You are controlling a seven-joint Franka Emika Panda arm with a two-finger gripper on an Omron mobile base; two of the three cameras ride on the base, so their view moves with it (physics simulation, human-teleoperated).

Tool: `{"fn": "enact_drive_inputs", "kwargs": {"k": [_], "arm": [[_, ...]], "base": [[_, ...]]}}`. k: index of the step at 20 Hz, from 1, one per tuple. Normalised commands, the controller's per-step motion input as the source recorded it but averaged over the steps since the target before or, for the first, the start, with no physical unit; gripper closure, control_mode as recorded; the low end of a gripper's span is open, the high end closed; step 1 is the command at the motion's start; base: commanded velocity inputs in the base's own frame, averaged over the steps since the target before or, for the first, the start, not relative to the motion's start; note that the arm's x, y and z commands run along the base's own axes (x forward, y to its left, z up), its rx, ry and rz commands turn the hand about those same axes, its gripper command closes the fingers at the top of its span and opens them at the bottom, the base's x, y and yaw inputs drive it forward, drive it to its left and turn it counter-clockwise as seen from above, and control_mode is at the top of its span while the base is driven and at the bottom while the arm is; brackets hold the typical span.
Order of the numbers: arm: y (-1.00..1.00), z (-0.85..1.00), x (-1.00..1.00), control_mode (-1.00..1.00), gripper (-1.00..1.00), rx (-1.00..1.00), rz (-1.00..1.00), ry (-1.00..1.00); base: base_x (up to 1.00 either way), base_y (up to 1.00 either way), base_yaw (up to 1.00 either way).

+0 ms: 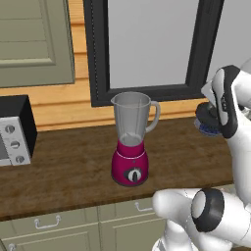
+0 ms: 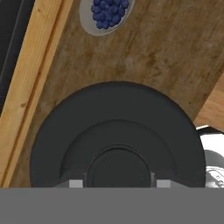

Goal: Close the lid blender by securely placing the lid on top.

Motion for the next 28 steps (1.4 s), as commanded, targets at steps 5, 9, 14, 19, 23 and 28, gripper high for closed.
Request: {"fn": "enact_drive_inputs", "kwargs": {"k": [5,9,14,19,23,28], "arm": [[0.83,0.81,0.0,-1.0,1.0,0.05,0.05,0.0],[0.8,0.75,0.0,-1.0,1.0,0.04,0.0,0.0],[0.78,0.58,0.01,-1.0,1.0,0.02,0.0,0.0],[0.82,0.41,0.0,-1.0,1.0,0.0,0.0,0.02],[0.87,0.23,0.01,-1.0,1.0,-0.03,0.01,0.08],[0.45,0.0,0.24,-1.0,1.0,-0.08,0.0,0.16]], "base": [[0.0,0.0,0.0],[0.0,0.0,0.0],[0.0,0.0,0.0],[0.0,0.0,0.0],[0.0,0.0,0.0],[0.0,0.0,0.0]]}}
